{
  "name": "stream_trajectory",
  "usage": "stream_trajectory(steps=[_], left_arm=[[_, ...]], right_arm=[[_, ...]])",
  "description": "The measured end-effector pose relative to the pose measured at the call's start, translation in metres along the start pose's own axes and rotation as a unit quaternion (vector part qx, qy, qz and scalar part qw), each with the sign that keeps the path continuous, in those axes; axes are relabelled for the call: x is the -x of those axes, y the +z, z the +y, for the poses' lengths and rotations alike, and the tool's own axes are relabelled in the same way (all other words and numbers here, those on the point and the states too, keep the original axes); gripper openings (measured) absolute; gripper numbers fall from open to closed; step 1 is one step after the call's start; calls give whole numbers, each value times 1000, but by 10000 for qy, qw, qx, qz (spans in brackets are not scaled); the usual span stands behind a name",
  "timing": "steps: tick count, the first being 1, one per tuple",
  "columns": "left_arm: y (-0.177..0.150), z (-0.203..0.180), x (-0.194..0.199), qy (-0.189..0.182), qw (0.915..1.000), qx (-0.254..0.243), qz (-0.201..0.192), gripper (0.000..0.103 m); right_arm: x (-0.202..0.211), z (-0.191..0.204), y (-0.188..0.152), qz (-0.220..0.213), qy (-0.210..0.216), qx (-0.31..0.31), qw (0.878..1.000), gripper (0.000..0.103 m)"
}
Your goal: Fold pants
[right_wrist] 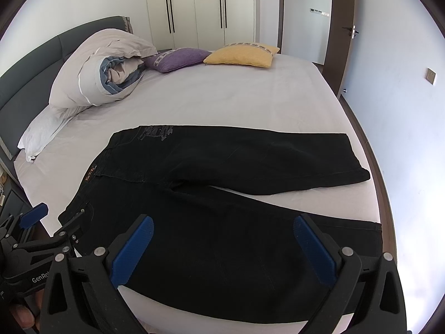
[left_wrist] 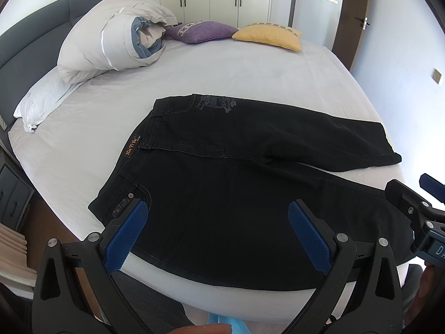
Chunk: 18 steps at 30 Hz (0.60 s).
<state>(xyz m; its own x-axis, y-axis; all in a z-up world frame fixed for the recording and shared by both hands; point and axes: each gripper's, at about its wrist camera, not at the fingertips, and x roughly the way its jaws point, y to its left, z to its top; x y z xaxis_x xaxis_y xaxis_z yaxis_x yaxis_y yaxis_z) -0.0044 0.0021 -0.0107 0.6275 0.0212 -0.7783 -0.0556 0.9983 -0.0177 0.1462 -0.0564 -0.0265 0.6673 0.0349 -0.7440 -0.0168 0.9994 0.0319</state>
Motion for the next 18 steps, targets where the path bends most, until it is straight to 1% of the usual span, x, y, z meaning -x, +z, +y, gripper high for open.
stream_trajectory(steps=[12,18], left_arm=[[-1,3,-6,-70,10000,33,43,103],[7,7,-14,-132,9999,67,51,103]], right_arm=[[-3,3,-5,12,25,24,10000,103],[-9,2,-3,38,70,62,9999,103]])
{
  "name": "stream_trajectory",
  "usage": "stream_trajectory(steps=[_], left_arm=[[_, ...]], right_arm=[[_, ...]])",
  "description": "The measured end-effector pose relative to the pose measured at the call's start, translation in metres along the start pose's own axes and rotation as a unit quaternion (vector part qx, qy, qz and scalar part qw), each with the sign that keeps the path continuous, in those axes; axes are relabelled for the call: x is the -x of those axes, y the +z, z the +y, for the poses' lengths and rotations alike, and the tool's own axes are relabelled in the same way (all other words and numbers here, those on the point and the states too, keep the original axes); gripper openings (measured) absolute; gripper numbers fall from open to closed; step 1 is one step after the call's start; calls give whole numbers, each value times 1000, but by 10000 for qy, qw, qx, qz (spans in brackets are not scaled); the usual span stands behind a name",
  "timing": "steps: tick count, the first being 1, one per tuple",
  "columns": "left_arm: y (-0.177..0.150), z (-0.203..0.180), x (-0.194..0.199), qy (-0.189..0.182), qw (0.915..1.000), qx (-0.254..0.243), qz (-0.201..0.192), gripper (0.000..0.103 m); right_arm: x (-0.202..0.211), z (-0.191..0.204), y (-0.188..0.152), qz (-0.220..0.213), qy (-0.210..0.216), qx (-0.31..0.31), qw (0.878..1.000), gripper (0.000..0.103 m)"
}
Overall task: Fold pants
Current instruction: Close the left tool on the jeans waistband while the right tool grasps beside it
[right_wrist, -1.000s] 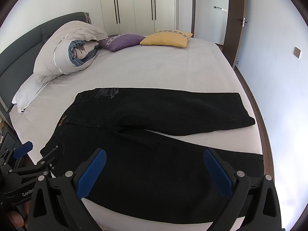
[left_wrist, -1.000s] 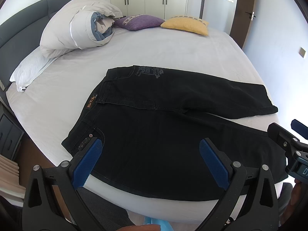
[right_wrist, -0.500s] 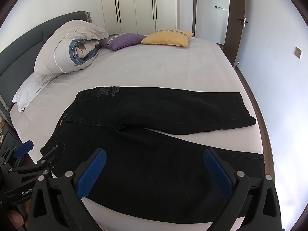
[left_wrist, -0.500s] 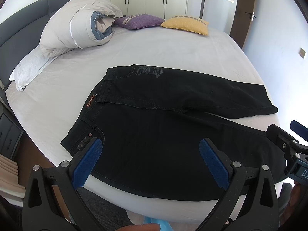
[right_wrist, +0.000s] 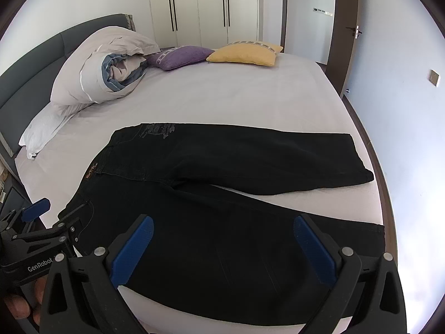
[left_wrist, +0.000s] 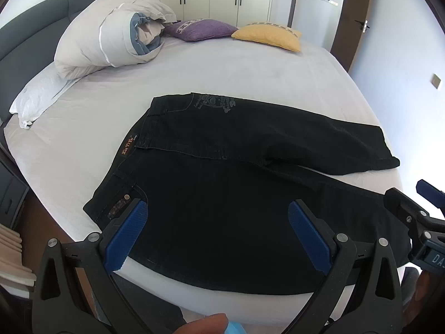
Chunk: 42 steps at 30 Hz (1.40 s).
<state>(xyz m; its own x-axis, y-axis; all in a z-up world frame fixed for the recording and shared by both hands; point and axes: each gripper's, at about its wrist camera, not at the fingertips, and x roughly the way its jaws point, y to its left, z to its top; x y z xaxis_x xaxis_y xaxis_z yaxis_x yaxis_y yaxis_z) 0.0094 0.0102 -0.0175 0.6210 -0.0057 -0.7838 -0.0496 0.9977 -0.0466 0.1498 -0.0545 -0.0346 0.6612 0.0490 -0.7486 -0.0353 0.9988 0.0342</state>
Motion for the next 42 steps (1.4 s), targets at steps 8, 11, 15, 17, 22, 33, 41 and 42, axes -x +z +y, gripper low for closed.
stream_trajectory(steps=[8,11,15,17,22,33,41,42], left_arm=[[26,12,-21,-234,9996,97,-86,103],[43,23,-35,-431,9986,234,-177,103],[78,30,-66,-761,9970,-111,-49,103],[100,31,-92,-1175,9916,-474,269,103],[169,59,-166,-1821,9788,-41,936,103],[272,60,-321,-1284,9728,-1463,1251,96],[281,52,-375,-1259,9216,-3213,1775,82],[282,51,-381,-1300,9175,-3258,1873,77]], right_arm=[[-17,-1,13,86,29,143,9999,103],[-30,-6,29,66,234,308,9992,103],[-57,-15,63,114,1178,612,9911,103],[-73,-18,83,61,1641,883,9825,103],[-125,-27,129,16,2180,1812,9590,101],[-252,-57,177,645,2710,2487,9277,84],[-287,-57,172,841,2921,2924,9067,77],[-290,-56,171,875,2940,2939,9053,75]])
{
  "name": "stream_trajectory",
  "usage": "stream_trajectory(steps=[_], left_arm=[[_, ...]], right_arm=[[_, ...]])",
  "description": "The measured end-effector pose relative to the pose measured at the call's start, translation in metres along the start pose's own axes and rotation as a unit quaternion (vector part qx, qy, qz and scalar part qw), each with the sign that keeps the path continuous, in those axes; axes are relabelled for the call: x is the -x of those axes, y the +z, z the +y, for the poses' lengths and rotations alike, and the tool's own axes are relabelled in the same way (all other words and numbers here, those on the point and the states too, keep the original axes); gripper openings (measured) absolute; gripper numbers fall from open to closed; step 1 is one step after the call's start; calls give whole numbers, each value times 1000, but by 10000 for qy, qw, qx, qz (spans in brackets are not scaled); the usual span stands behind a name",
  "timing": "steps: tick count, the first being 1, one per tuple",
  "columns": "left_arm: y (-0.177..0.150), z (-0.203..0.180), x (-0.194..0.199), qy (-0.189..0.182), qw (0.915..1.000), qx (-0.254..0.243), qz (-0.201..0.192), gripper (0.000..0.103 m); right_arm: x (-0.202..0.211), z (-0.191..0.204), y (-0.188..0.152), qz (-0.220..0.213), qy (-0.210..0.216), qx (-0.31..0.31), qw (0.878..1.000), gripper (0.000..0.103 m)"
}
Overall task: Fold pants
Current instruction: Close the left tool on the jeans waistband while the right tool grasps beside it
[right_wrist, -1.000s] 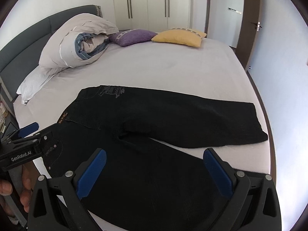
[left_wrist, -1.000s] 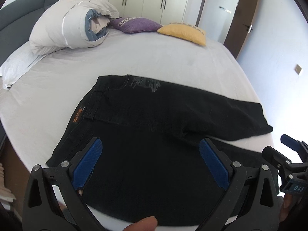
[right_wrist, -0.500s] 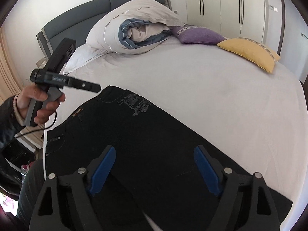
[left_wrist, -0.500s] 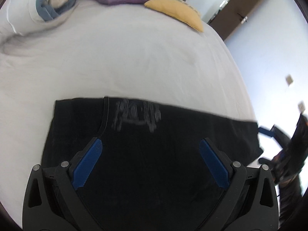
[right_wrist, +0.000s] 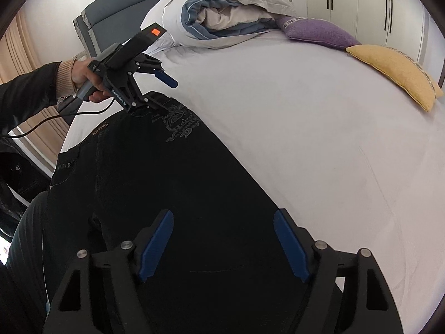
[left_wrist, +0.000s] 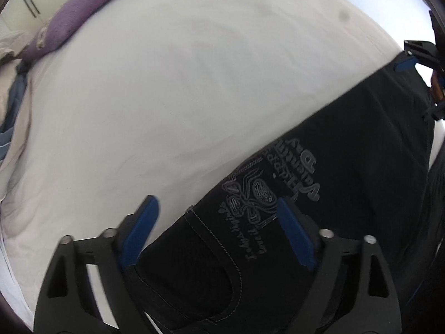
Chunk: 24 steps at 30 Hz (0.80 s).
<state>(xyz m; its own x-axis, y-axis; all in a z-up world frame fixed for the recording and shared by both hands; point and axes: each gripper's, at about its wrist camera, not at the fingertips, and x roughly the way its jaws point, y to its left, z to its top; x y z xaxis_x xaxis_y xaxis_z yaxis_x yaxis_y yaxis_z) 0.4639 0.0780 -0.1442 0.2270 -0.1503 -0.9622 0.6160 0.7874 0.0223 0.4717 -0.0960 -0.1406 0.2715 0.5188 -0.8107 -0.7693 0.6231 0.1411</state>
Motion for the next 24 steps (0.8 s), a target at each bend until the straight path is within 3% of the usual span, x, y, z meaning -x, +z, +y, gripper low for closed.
stream_trajectory(steps=[3,11,15,16,18,20,24], left_arm=[[4,11,-20,-54,9997,-117,229,67],[11,52,-39,-537,9975,252,378,70],[12,50,-44,-330,9987,157,361,68],[14,49,-44,-253,9990,135,330,64],[19,35,-40,-194,9995,73,256,47],[22,24,-38,-9,9995,-214,225,22],[21,18,-32,242,9991,-340,100,10]], right_arm=[[-7,-2,-1,65,22,66,10000,68],[-18,-1,7,193,117,235,9995,64],[-27,-3,23,238,93,277,9993,54],[-31,-3,28,257,80,305,9992,50],[-40,-2,38,292,51,364,9989,48],[-50,-2,48,353,55,355,9987,48],[-73,1,67,511,131,387,9979,48]])
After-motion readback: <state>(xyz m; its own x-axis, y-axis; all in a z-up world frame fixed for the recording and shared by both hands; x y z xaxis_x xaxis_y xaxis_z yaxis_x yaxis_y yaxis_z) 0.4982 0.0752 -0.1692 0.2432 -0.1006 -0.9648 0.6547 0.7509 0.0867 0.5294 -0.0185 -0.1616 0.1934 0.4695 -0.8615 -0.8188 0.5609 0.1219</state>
